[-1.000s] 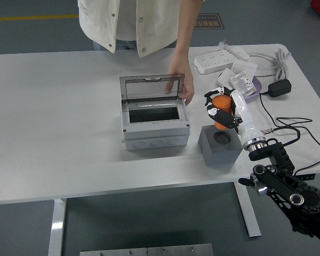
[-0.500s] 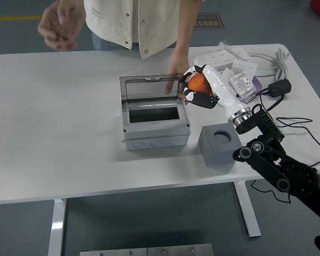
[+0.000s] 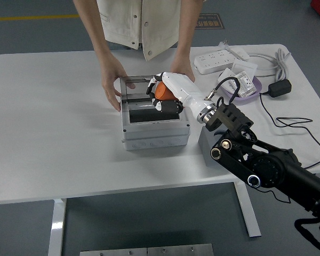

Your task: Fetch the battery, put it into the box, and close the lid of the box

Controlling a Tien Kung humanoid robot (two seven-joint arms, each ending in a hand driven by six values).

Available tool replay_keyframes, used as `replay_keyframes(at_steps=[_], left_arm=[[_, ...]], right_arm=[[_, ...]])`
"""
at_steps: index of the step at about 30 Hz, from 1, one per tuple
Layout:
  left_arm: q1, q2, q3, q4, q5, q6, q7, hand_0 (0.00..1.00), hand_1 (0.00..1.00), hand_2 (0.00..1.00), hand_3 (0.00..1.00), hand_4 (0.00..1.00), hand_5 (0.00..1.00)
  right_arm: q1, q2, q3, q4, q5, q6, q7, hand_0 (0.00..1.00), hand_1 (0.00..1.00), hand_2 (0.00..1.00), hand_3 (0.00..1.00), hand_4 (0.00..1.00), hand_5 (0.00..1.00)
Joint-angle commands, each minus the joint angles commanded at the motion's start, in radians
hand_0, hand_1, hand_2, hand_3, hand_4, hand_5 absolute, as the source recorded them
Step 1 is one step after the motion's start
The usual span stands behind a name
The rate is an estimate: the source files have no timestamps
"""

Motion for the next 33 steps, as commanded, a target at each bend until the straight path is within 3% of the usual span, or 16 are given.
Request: replay_keyframes(at_steps=[8,14,15,27,33], left_arm=[[-0.001,0.004,-0.007,0.0,0.009,-0.003,0.004,0.65,0.747,0.634,0.566,0.734,0.33],[-0.005,0.006,0.001,0.0,0.002,-0.004,0.004,0.65,0.747,0.633,0.566,0.735,0.332],[-0.006,0.006,0.002,0.0,0.002,-0.004,0.004,0.651,0.747,0.633,0.566,0.735,0.333],[-0.011,0.006,0.015,0.0,-0.007,-0.004,0.003,0.651,0.748,0.633,0.566,0.734,0.333],[-0.014,0.007,0.017,0.0,-0.007,-0.003,0.004,0.651,0.748,0.633,0.565,0.736,0.331]], right_arm=[[0.082,0.04,-0.063,-0.101,-0.067,0.041,-0.07,0.071,0.218,0.247,0.258,0.002,0.002],[0.11,0.067,-0.105,-0.166,-0.073,0.043,-0.087,0.073,0.221,0.246,0.26,0.002,0.002],[0.11,0.069,-0.11,-0.172,-0.071,0.042,-0.088,0.117,0.197,0.212,0.257,0.002,0.002],[0.115,0.088,-0.144,-0.2,-0.051,-0.011,-0.078,0.119,0.199,0.213,0.251,0.002,0.002],[0.117,0.095,-0.15,-0.202,-0.009,-0.013,-0.05,0.122,0.2,0.216,0.248,0.002,0.002]])
